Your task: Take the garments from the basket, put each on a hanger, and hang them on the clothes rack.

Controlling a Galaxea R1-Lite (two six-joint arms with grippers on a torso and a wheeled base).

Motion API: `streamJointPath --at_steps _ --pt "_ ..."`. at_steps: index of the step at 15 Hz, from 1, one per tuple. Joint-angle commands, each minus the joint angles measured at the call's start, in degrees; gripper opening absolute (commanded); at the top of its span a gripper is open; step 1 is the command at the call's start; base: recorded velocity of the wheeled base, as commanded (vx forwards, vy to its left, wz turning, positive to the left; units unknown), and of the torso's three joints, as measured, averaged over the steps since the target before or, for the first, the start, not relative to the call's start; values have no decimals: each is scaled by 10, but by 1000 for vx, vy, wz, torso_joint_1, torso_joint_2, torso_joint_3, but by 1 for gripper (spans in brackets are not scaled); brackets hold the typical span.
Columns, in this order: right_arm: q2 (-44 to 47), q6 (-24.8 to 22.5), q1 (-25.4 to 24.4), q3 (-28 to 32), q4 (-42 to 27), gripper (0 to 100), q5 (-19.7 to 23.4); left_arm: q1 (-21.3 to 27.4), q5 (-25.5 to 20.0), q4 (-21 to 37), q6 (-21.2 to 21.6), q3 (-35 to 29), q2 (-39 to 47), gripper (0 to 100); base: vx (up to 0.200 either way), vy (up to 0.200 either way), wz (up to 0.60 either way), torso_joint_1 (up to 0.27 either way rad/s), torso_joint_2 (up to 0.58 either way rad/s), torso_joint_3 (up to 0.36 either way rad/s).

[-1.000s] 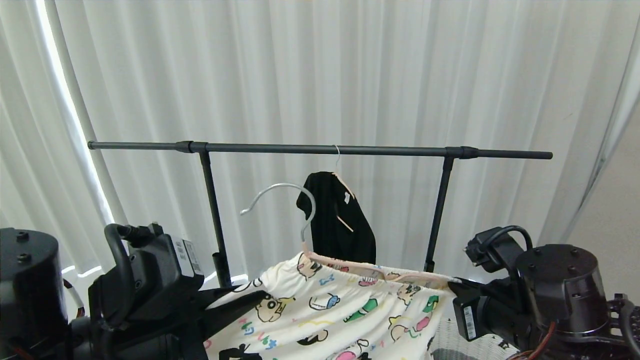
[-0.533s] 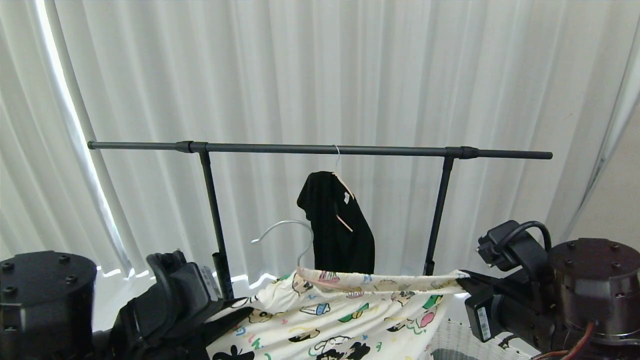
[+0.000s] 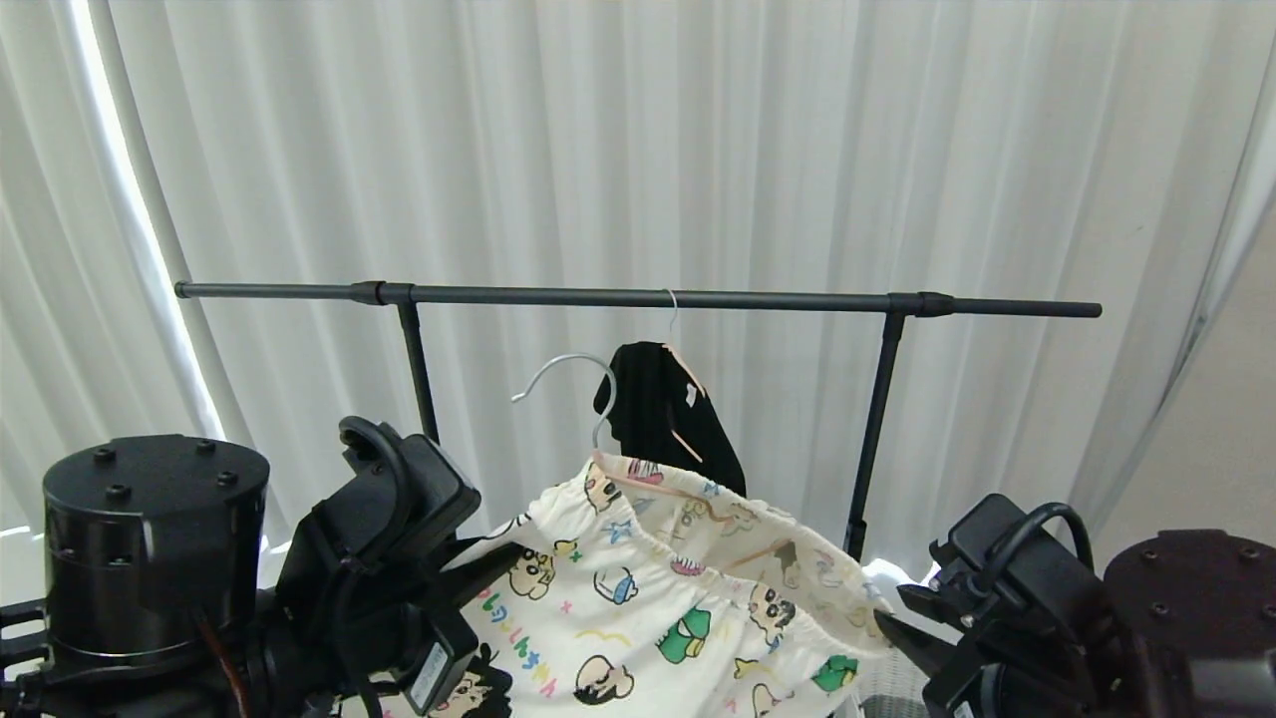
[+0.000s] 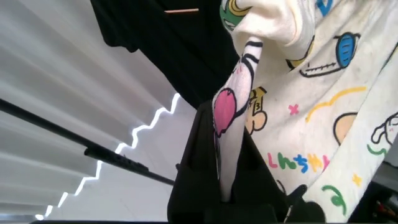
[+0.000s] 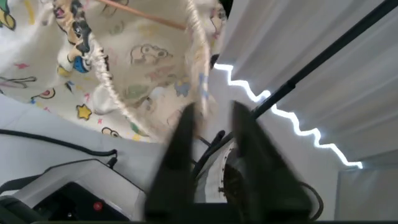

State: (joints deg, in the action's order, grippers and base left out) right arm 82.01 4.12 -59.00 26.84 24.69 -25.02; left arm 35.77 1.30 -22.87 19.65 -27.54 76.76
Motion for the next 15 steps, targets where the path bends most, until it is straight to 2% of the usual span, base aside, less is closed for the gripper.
streamJointPath --at_steps 1,3,5,6,8,11,13,15 --pt "-3 -10 -1 0 3 100 1 3 -1 -2 -1 0 -4 0 0 0 0 0 0 0" --pt "-10 -23 -1 1 4 100 6 11 -3 -11 -1 8 -6 0 0 0 0 0 0 0" --pt "-26 -46 0 1 3 100 44 35 -5 -27 0 24 -7 0 0 0 0 0 0 0" --pt "-35 -76 3 1 1 100 73 52 -11 -40 0 35 -7 0 0 0 0 0 0 0" --pt "-38 -142 13 15 -4 100 124 78 -56 -68 8 59 -7 0 0 0 0 0 0 0" --pt "-25 -201 16 77 -64 100 196 91 -100 -80 54 71 -7 0 0 0 0 0 0 0" --pt "-11 -226 16 117 -116 100 244 106 -137 -81 60 68 -7 0 0 0 0 0 0 0" --pt "0 -236 15 145 -165 100 274 118 -143 -84 61 66 -8 0 0 0 0 0 0 0"
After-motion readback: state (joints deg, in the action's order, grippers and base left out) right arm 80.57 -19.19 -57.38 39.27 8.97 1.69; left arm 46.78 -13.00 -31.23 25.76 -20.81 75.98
